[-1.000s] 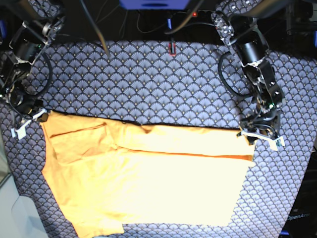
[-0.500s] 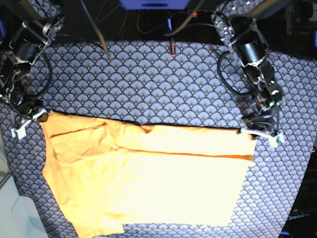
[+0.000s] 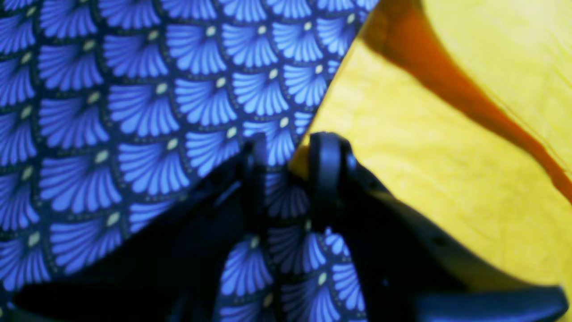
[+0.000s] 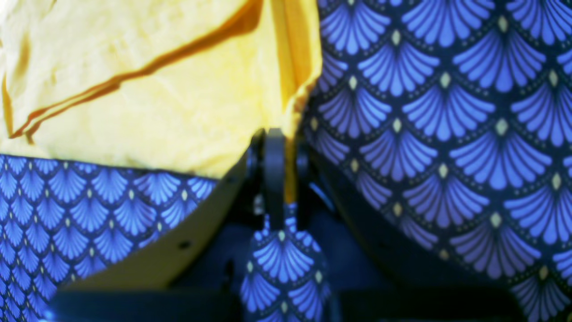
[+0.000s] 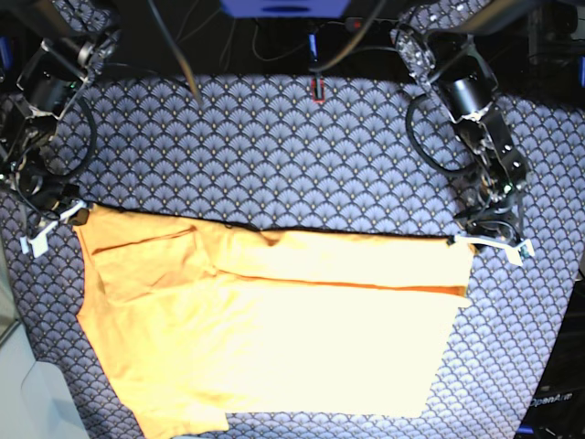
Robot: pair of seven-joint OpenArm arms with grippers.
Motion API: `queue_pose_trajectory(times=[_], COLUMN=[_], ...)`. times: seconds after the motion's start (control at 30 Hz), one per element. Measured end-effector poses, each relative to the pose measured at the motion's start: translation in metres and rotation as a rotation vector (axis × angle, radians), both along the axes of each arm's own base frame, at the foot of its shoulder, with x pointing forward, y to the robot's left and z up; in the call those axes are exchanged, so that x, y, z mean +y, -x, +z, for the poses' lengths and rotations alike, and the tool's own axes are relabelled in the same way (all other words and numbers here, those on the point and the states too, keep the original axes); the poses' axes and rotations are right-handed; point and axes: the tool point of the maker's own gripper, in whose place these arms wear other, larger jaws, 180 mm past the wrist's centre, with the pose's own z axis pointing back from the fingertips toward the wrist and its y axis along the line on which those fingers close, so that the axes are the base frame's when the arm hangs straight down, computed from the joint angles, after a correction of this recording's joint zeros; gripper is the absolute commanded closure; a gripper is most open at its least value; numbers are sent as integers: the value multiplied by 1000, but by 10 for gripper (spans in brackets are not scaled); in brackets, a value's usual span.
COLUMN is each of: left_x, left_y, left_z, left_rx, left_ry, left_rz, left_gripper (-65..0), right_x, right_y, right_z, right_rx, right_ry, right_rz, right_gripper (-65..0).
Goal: Fold the T-shirt properly
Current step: 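Grasp the folded edge again with both grippers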
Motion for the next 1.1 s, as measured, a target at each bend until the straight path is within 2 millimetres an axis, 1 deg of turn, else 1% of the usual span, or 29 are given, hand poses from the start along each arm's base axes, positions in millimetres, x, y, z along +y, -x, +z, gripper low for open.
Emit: queue_pose_trajectory(times=[0.2,0.23,0.27,0.43,0.5,0.7,0.9,0.97,1.03,1.1], left_x=[-1,-1,-1,-5,-8,-8,-10,-12,-12,-13], left_y=[0,0,0,-1,-2,-2,-10,-11,-11,-10], left_z=[0,0,0,1,0,0,5,1,0,-1], left_rx=[-1,-1,0,-7,-8,-10,-24,-17,-19,-16], left_ry=[2,2,2,8,13,13,20,31,33,33], left_rz=[-2,-2,-2,-4,-6,-5,-7,-9,-8,-8], left_gripper=[-158,-167,-188,-348,-377,-370,-370,-363,-325,-253], right_x=[0,0,0,0,0,0,0,0,0,0], right_y=[1,1,1,1,1,1,1,1,1,1], right_z=[-1,-1,-1,-1,-1,-1,-1,-1,-1,-1], right_rx=[2,2,2,2,2,2,2,2,2,2], right_ry=[0,0,0,0,0,0,0,0,0,0], right_rz=[0,0,0,0,0,0,0,0,0,0], right_gripper=[0,0,0,0,0,0,0,0,0,0])
